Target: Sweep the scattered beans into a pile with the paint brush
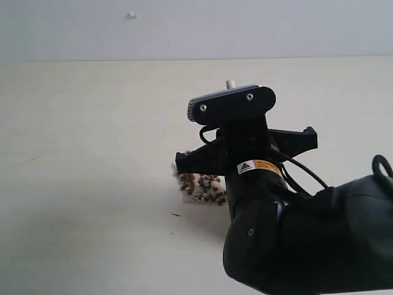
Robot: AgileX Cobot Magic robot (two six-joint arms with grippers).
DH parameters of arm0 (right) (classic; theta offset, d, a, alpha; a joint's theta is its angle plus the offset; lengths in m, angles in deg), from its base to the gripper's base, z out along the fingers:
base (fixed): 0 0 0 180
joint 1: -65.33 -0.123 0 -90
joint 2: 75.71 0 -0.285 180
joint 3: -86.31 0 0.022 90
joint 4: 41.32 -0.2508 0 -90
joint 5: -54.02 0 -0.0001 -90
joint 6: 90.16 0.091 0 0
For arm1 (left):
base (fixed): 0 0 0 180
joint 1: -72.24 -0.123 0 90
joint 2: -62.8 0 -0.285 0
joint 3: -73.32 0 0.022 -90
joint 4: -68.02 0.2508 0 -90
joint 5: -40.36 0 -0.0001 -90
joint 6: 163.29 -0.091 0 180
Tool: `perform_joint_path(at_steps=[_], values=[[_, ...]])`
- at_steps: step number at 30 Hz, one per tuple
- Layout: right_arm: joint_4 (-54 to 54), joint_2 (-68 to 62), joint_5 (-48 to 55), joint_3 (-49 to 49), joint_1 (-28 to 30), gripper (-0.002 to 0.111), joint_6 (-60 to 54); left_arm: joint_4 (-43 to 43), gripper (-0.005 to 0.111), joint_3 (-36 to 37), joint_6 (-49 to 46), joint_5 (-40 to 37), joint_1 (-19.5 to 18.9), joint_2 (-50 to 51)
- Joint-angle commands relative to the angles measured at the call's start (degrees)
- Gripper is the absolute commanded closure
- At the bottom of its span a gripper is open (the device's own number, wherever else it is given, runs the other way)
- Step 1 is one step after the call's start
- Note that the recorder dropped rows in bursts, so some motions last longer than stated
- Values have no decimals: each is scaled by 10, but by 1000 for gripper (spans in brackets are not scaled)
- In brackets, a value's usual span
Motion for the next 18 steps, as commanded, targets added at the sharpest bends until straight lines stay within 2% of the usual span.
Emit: perform_joint_path(at_steps=[1,7,11,18], values=[[19,-25,-10,3,-2,108,49,2,107,2,3,0,-1,-4],[92,-37,-26,3,-2,108,139,2,107,2,3,0,-1,-4],[72,-37,-89,3,-2,108,139,2,107,2,3,0,-1,-4],[74,12,-89,3,-2,108,100,2,107,2,3,0,-1,-4]])
